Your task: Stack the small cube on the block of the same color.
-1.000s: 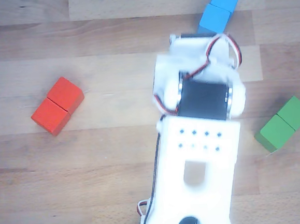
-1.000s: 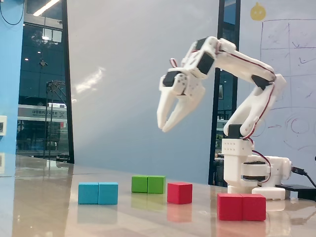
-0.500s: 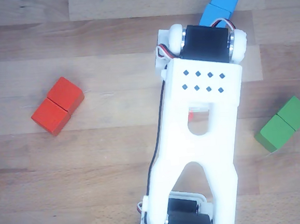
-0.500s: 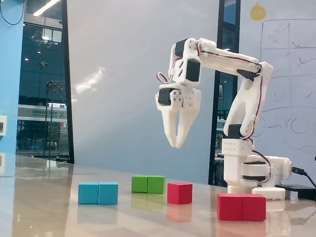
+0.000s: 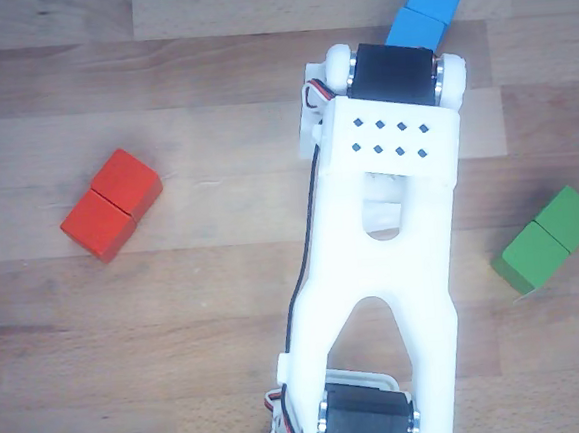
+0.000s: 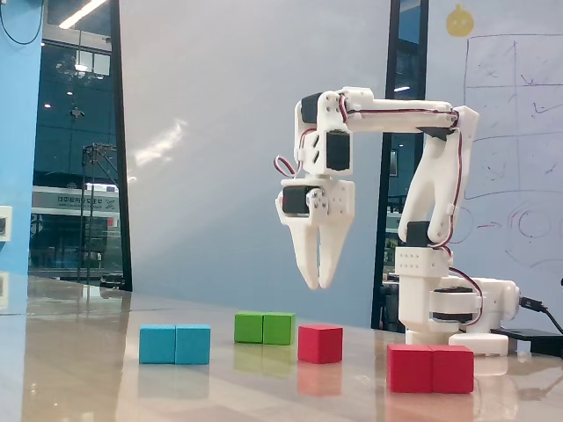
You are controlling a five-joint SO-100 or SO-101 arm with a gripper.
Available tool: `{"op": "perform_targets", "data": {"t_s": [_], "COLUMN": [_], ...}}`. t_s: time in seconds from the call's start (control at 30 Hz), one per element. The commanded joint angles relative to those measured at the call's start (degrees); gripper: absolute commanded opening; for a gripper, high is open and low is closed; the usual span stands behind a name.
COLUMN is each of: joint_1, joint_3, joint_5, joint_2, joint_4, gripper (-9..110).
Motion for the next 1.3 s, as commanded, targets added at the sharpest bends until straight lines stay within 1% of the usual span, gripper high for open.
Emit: {"op": "perform_targets", "data": {"t_s": [0.0, 0.23, 0.53, 0.7, 0.97, 1.27], "joint_1": [-0.26, -0.44, -5.27, -5.01, -4.75, -4.66], "joint_3": [1.23, 2.37, 2.55, 3.52, 12.74, 14.5], "joint_5": [-0.88, -1.32, -1.23, -1.14, -0.62, -0.44], "joint_2": [3.87, 5.1, 5.1, 4.13, 4.31, 4.22], "joint_4": [-0.79, -0.79, -0.79, -3.6, -10.99, -15.12], "gripper": [13, 20, 25, 25, 25, 25]}}
